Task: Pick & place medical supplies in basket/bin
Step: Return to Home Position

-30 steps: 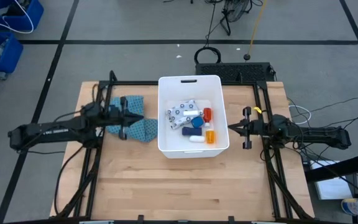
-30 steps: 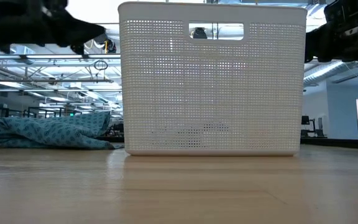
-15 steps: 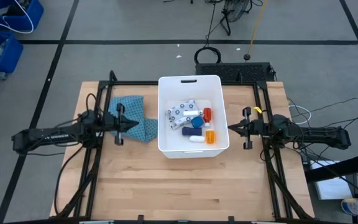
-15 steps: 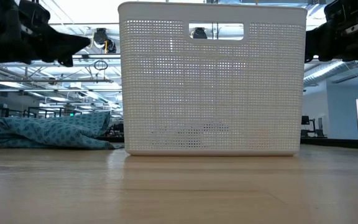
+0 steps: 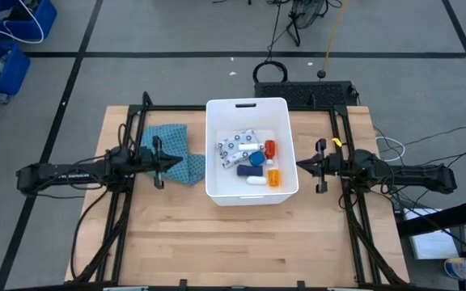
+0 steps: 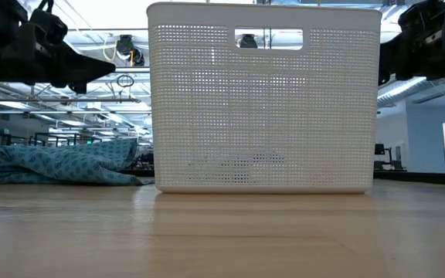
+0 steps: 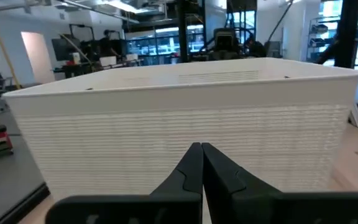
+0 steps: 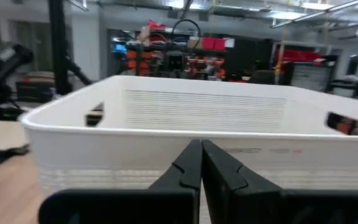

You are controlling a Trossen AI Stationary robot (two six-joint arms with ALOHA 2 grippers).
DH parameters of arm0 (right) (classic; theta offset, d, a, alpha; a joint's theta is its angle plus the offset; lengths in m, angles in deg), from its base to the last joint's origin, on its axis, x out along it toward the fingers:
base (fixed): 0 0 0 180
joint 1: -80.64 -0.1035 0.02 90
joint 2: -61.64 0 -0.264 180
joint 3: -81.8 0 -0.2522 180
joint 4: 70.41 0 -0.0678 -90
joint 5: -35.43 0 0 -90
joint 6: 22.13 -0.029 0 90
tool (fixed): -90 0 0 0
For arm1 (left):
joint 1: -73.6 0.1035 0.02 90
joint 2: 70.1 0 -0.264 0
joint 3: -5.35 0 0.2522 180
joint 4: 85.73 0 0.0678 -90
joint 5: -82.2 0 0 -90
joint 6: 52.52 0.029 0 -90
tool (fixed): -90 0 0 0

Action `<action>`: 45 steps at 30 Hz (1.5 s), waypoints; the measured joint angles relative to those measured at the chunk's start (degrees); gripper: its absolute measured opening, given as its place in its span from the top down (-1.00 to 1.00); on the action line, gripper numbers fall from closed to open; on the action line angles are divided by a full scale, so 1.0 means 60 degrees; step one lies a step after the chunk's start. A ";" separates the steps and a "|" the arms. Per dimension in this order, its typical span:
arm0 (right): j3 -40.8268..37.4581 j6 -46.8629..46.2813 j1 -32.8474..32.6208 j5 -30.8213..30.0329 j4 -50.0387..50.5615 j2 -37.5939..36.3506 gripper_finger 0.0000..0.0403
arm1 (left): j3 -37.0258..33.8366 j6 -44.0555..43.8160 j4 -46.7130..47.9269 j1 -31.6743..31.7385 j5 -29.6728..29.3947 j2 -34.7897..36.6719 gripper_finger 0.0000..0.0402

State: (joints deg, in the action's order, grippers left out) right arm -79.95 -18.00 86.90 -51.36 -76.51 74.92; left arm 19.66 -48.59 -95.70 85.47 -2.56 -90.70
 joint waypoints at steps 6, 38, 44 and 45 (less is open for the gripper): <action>-0.0123 -0.0294 -0.0552 -0.0033 -0.0080 0.0042 1.00 | 0.0000 0.0748 -0.0078 -0.1475 -0.1064 -0.0080 1.00; -0.0168 0.0472 -0.1125 -0.0286 -0.0357 0.0035 1.00 | 0.0007 0.0536 0.0510 -0.1585 -0.0556 -0.0083 0.94; -0.0168 0.0436 -0.1125 -0.0286 -0.0357 0.0035 1.00 | 0.0007 0.0538 0.0503 -0.1585 -0.0627 -0.0079 0.80; -0.0168 0.0436 -0.1125 -0.0283 -0.0360 0.0035 1.00 | 0.0007 0.0538 0.0503 -0.1586 -0.0626 -0.0083 0.78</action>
State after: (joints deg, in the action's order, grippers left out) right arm -80.95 -15.39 80.15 -53.05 -78.67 75.13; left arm 19.71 -45.36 -92.68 75.95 -6.32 -91.20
